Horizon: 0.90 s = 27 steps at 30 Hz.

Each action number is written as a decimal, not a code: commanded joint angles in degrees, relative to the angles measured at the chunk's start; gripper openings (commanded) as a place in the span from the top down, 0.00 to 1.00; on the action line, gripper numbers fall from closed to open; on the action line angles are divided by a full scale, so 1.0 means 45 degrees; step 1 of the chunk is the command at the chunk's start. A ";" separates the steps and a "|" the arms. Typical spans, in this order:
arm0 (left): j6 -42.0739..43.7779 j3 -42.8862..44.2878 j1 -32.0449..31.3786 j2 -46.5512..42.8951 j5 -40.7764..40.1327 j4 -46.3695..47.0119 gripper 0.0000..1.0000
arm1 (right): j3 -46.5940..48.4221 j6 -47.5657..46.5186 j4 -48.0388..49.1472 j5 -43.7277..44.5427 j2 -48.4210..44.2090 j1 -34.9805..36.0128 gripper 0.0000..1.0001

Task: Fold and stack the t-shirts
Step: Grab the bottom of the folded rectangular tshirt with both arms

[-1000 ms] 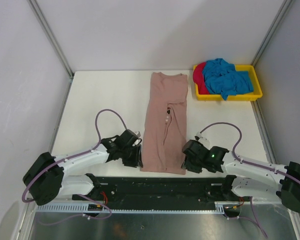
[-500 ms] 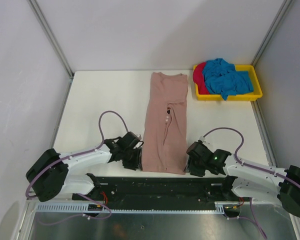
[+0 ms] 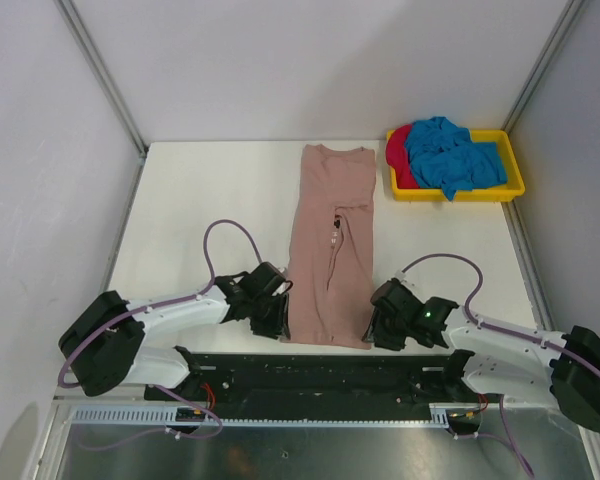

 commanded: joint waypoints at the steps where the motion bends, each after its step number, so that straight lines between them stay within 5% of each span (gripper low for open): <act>1: -0.0120 0.0044 -0.0109 0.0192 -0.0471 0.0093 0.58 | -0.0055 0.0058 0.0424 -0.0003 0.0348 0.0274 0.59; 13: -0.0233 -0.0076 -0.0393 0.0554 -0.0566 0.0364 0.60 | -0.0075 0.0231 0.0643 0.0268 0.0921 0.0565 0.60; 19: -0.0373 -0.0021 -0.0601 0.0746 -0.0596 0.0543 0.70 | -0.0089 0.0293 0.0764 0.0366 0.1014 0.0604 0.61; 27: -0.0450 0.0145 -0.0883 0.0495 -0.0365 0.0597 0.98 | -0.0070 0.0363 0.0715 0.0291 0.0610 0.0651 0.92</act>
